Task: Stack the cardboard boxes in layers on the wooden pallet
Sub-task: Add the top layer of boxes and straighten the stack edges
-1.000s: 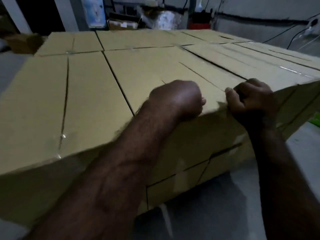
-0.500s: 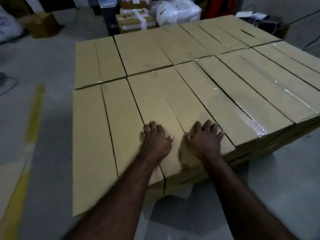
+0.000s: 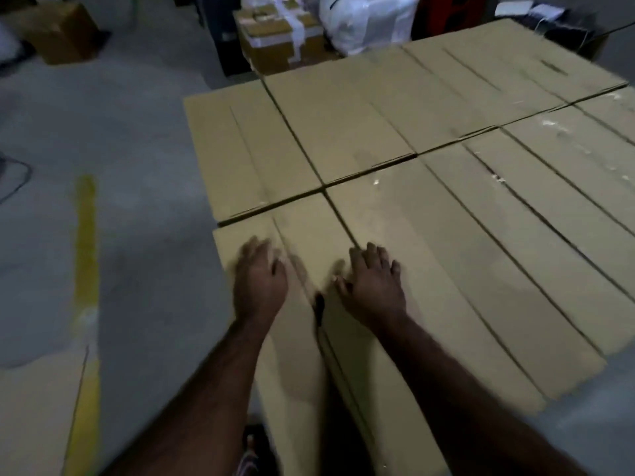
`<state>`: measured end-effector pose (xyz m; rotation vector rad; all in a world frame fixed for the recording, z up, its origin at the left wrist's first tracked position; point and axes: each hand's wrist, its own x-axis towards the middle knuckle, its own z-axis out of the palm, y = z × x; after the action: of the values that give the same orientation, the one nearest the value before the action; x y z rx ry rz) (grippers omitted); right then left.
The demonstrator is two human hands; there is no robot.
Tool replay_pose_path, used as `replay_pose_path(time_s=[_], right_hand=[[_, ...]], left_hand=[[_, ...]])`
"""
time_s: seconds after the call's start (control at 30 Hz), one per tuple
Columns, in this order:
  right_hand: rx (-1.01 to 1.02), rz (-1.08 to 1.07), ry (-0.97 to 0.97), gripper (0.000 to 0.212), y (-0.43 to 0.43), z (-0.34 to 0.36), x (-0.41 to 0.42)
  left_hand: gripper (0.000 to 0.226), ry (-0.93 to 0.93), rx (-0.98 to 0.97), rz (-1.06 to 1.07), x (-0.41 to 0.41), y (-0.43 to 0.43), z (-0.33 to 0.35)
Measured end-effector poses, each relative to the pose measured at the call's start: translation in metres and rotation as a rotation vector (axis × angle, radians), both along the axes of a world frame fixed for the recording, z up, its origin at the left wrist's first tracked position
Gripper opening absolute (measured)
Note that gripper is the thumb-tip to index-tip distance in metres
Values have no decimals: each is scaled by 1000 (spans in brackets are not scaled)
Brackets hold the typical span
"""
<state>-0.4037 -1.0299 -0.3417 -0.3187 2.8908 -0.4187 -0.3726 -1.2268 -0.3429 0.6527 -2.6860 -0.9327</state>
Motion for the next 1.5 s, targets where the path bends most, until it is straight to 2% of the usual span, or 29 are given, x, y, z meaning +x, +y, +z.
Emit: replay_pose_path(time_s=[0.07,0.13,0.23,0.3,0.37,0.4,0.43,0.5,0.57,0.67,0.77,0.9,1.03,1.17,1.27,1.3,1.4,1.5], right_hand=[[8,-31,23,67,-37,2,-20],[13,-46,53,65,-70,5,-46],[12,-68,73,67,-111,9,-87],[3,-79,86,67,-131,9,-110],[6,-77,102,66,-143,6,-129],[9,-75,116,65,-147,2,-136],[12,-74,127,65,-149,-2,-142],[30,-69,133,68,-150,-11,-149],[72,-66,127,73,-149,-21,-151],[92,-64,141,77,-146,-31,-147],[78,-72,164,76,-147,-32,-148],[77,-65,179,76,-147,-34,-145],[66,-77,198,74,-147,-35,-143],[43,-80,176,73,-148,-31,-144],[63,-82,122,74,-149,-25,-145],[70,-89,110,74,-150,-22,-146],[73,-118,129,68,-161,-13,-155],[45,-131,144,67,-178,-8,-171]], left_hand=[[50,-15,109,267,-20,-58,-3],[57,-89,274,390,-42,-100,-3],[67,-139,589,350,-64,-133,-19],[93,-182,761,278,-71,-143,-32],[114,-209,849,258,-78,-150,-45],[110,-216,887,247,-82,-151,-49],[91,-216,913,238,-85,-151,-49],[44,-181,927,225,-89,-150,-51],[31,-155,926,222,-93,-146,-53],[54,-147,926,276,-98,-142,-59],[49,-159,895,301,-100,-142,-63],[67,-156,925,334,-102,-140,-66],[59,-154,889,378,-104,-135,-60],[46,-106,975,418,-107,-132,-45],[58,-146,1055,471,-106,-135,-49],[56,-162,1082,471,-106,-140,-54],[29,-227,1061,473,-120,-147,-33],[49,-197,977,507,-139,-150,-25]])
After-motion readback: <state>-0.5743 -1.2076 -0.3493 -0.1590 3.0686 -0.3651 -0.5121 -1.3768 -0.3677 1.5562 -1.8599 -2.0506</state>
